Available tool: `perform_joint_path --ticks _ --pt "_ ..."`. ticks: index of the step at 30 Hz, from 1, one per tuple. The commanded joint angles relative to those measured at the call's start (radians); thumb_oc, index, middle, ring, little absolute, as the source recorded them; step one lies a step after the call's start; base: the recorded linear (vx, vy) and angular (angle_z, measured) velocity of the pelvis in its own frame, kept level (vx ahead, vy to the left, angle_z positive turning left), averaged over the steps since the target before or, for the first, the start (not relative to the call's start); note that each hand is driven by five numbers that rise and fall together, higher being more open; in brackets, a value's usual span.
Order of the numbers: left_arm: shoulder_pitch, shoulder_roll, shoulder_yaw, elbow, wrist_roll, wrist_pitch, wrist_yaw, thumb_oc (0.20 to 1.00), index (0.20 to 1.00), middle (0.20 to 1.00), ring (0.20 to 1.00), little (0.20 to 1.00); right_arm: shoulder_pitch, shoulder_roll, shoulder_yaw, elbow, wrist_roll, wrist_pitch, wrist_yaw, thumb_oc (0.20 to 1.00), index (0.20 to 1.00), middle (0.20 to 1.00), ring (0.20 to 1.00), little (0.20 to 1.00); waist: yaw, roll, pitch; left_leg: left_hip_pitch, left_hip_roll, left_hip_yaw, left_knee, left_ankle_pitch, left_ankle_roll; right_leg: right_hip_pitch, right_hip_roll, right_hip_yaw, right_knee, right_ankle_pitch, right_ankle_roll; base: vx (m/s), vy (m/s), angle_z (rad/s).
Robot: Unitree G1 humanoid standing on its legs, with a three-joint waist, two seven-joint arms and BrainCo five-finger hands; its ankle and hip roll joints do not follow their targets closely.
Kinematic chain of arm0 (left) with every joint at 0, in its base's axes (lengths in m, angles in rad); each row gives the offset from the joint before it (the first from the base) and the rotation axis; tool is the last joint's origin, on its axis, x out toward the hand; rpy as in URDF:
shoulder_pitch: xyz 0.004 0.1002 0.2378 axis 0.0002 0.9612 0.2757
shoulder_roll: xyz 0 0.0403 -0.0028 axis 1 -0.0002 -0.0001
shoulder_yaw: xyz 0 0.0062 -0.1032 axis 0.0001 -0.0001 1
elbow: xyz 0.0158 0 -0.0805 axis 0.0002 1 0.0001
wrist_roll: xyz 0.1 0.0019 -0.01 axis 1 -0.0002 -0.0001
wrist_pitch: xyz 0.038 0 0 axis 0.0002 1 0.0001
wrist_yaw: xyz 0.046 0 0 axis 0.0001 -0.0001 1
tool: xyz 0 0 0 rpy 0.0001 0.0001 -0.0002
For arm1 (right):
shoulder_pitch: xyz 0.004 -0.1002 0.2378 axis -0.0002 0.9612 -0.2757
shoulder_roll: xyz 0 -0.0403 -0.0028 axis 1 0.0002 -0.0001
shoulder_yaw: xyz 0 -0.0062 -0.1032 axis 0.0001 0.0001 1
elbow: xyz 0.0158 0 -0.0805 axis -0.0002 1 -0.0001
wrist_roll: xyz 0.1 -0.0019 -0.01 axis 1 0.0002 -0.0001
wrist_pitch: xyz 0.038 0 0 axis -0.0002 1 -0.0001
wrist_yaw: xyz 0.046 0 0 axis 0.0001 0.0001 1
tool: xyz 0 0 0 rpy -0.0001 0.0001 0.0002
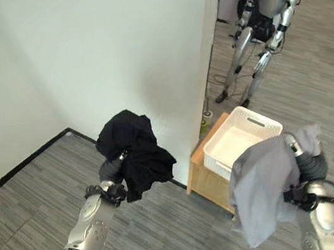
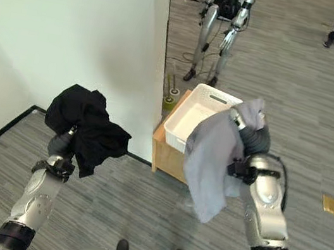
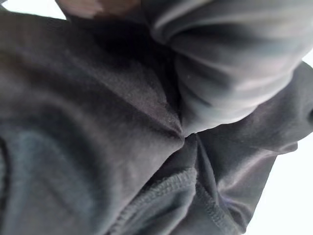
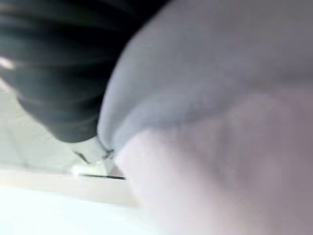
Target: Pick up bed clothes into laundry basket.
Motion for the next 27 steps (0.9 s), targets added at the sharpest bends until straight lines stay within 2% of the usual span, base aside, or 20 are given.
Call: perform_joint_path --ticks 1,2,3,4,5,11,18,22,27 --pt "-0.072 0.082 -0.049 -0.048 -0.024 -0.025 -0.058 0.2 0.2 0.2 0.2 0.2 -0.239 -0.089 0.102 0.191 0.043 -0.049 -0.03 0.2 0.2 0.2 0.2 0.2 0.031 -0.072 -0.061 0.003 -0.017 -0.011 0.006 -0.004 -0.03 0.008 -0.025 -0.028 0.017 -0.035 0.013 0.06 -0.045 0.04" --pt "-0.06 0.092 -0.057 -0.055 -0.032 -0.023 -0.063 0.2 0.2 0.2 0.2 0.2 -0.297 -0.142 0.131 0.255 0.041 -0.033 -0.029 0.2 0.2 0.2 0.2 0.2 0.038 -0.079 -0.06 0.001 -0.015 -0.014 0.006 -0.003 -0.032 0.008 -0.023 -0.031 0.016 -0.033 0.012 0.04 -0.03 0.01" --pt "-0.06 0.092 -0.057 -0.055 -0.032 -0.023 -0.063 0.2 0.2 0.2 0.2 0.2 -0.297 -0.142 0.131 0.255 0.041 -0.033 -0.029 0.2 0.2 0.2 0.2 0.2 0.038 -0.079 -0.06 0.001 -0.015 -0.014 0.006 -0.003 -0.032 0.008 -0.023 -0.031 0.016 -0.033 0.012 0.04 -0.034 0.07" --pt "-0.042 0.104 -0.062 -0.062 -0.052 -0.014 -0.077 0.2 0.2 0.2 0.2 0.2 -0.448 -0.222 0.214 0.385 0.001 -0.009 -0.038 0.2 0.2 0.2 0.2 0.2 0.048 -0.085 -0.052 -0.005 -0.012 -0.016 0.006 -0.001 -0.036 0.004 -0.019 -0.029 0.015 -0.032 0.01 0.04 -0.03 0.08" --pt "-0.036 0.108 -0.061 -0.06 -0.054 -0.013 -0.081 0.2 0.2 0.2 0.2 0.2 -0.519 -0.245 0.258 0.449 -0.016 -0.002 -0.038 0.2 0.2 0.2 0.2 0.2 0.051 -0.085 -0.049 -0.009 -0.011 -0.017 0.006 0.0 -0.038 0.001 -0.017 -0.033 0.015 -0.031 0.009 0.06 -0.036 0.03" --pt "-0.004 0.133 -0.065 -0.069 -0.073 -0.008 -0.082 0.2 0.2 0.2 0.2 0.2 -0.835 -0.301 0.434 0.71 -0.085 0.036 -0.062 0.2 0.2 0.2 0.2 0.2 0.083 -0.089 -0.028 -0.052 -0.006 -0.032 0.006 0.01 -0.047 -0.033 -0.009 -0.046 0.015 -0.03 0.003 0.02 -0.012 0.07" --pt "-0.01 0.164 -0.059 -0.119 -0.091 -0.019 -0.067 0.2 0.2 0.2 0.2 0.2 -1.117 -0.283 0.612 0.956 -0.084 0.059 -0.066 0.2 0.2 0.2 0.2 0.2 0.111 -0.086 0.037 -0.138 -0.001 -0.052 0.006 0.037 -0.055 -0.112 -0.002 -0.057 0.015 -0.008 0.0 -0.05 -0.023 0.14" --pt "-0.011 0.185 -0.07 -0.158 -0.101 -0.023 -0.065 0.2 0.2 0.2 0.2 0.2 -1.264 -0.258 0.678 1.09 -0.089 0.068 -0.104 0.2 0.2 0.2 0.2 0.2 0.122 -0.079 0.079 -0.182 -0.002 -0.062 0.006 0.051 -0.058 -0.152 -0.001 -0.061 0.015 0.003 -0.003 -0.03 -0.009 0.09" --pt "-0.027 0.201 -0.094 -0.192 -0.105 -0.028 -0.053 0.2 0.2 0.2 0.2 0.2 -1.352 -0.238 0.725 1.215 -0.127 0.081 -0.141 0.2 0.2 0.2 0.2 0.2 0.138 -0.065 0.115 -0.243 -0.005 -0.079 0.006 0.07 -0.061 -0.209 0.001 -0.063 0.015 0.015 -0.003 -0.04 -0.006 0.06"
